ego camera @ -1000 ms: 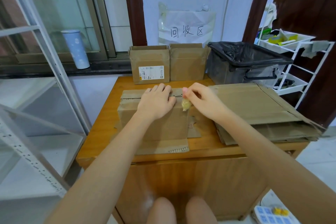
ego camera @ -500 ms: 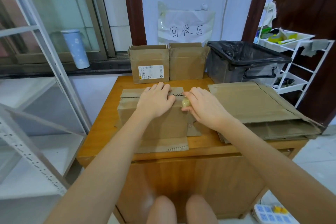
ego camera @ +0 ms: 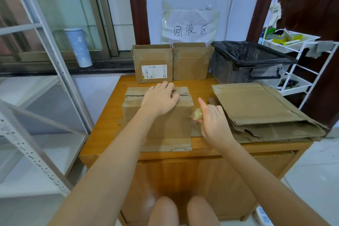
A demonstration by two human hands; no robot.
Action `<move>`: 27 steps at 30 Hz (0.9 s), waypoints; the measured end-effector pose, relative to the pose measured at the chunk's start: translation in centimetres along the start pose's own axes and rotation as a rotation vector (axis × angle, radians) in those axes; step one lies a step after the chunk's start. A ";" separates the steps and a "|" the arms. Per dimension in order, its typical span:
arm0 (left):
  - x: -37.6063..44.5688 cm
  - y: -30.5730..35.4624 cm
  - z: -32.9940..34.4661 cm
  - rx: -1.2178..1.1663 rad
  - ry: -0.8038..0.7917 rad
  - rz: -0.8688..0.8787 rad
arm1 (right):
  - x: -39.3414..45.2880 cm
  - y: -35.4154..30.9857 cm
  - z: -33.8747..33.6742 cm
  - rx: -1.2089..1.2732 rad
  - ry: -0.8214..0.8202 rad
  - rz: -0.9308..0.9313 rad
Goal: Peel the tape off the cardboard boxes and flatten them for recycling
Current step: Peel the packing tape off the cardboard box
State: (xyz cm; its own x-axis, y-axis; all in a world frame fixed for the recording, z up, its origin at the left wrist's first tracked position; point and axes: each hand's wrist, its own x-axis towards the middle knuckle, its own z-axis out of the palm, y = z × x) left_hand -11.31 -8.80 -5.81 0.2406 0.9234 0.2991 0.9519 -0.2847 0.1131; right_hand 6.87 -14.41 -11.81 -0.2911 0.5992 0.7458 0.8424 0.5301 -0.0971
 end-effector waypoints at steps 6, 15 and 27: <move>0.0 0.0 0.0 0.006 0.008 0.012 | 0.0 -0.1 -1.7 0.200 -0.226 0.228; -0.2 0.1 -0.1 0.011 0.008 0.017 | -1.5 1.1 0.6 0.015 0.059 -0.236; 0.0 0.0 0.0 0.025 0.007 0.015 | -1.9 0.2 2.7 -0.107 0.099 -0.155</move>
State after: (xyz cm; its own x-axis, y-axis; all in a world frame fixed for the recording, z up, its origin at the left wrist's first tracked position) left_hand -11.29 -8.81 -5.81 0.2534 0.9173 0.3072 0.9527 -0.2916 0.0850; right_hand 6.35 -13.84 -14.98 -0.3796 0.4508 0.8079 0.8357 0.5417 0.0904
